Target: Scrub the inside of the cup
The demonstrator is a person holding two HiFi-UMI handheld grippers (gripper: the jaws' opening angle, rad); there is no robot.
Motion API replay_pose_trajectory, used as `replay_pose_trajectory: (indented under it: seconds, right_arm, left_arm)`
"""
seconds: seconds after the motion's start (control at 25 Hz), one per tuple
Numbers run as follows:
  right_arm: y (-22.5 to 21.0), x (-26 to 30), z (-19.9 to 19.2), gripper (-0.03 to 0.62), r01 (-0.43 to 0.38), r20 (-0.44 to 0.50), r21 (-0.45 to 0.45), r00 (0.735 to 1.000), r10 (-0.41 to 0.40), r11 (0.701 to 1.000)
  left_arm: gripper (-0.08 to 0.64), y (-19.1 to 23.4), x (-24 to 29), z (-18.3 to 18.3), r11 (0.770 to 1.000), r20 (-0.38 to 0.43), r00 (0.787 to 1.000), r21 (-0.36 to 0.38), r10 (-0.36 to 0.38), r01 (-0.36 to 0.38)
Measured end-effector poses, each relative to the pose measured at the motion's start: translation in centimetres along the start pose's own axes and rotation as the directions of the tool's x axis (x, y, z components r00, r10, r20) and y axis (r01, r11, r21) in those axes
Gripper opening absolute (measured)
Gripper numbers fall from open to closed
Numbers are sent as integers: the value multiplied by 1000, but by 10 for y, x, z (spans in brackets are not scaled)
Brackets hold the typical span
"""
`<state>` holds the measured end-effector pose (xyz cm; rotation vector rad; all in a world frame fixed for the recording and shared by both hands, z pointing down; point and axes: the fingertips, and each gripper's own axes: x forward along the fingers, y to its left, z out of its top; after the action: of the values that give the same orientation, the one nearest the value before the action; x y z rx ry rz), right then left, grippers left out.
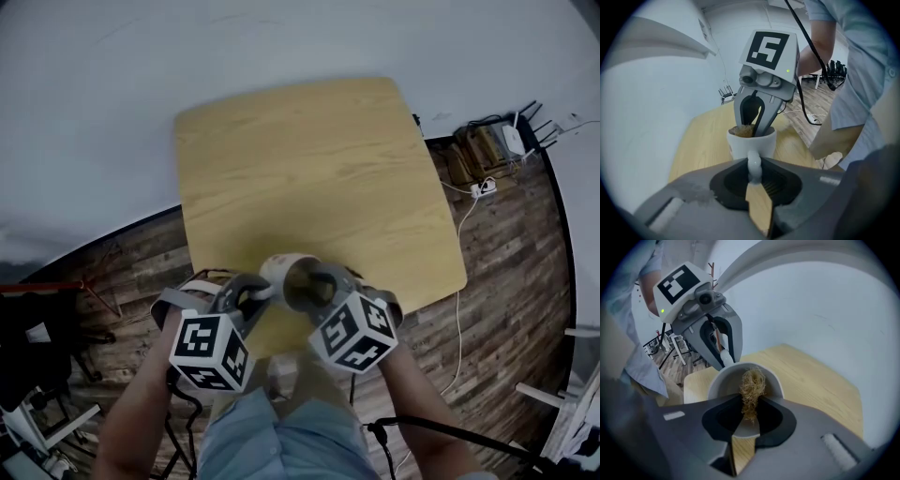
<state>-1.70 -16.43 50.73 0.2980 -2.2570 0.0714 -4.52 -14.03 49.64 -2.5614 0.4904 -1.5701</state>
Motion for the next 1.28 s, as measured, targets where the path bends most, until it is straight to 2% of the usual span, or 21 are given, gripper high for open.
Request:
replay_pose_trajectory:
  seconds: [0.16, 0.28, 0.36, 0.48, 0.72, 0.8, 1.0, 1.28]
  right_arm:
    - [4, 2, -10, 69, -30, -69, -3, 997, 30, 1000]
    - [12, 2, -14, 67, -86, -95, 61, 991, 92, 994]
    - [14, 2, -15, 67, -130, -82, 129, 987, 141, 983]
    - [17, 4, -13, 67, -198, -34, 239, 977, 212, 951]
    - [22, 0, -3, 67, -269, 39, 298, 962, 270, 916]
    - [22, -4, 4, 66, -270, 78, 324, 963, 258, 907]
    - [20, -11, 5, 67, -240, 117, 351, 970, 211, 905]
    - [-2, -25, 6, 67, -112, 128, 290, 989, 78, 950]
  left_arm:
    - [69, 1, 0, -2, 1000, -6, 1000, -15, 3, -3]
    - [69, -1, 1, -3, 1000, -14, 1000, -1, 9, -9]
    - [69, 0, 1, -3, 1000, -19, 1000, -1, 12, -12]
    - [69, 0, 2, -4, 1000, -29, 999, 5, 14, -14]
    - [69, -2, 9, -1, 999, -61, 998, 49, 11, -8]
    - [69, -5, 11, 0, 999, -70, 998, 52, -7, 10]
    - [67, -8, 10, 2, 997, -97, 995, 75, -21, 29]
    - [68, -6, 9, 5, 996, -111, 994, 85, -17, 26]
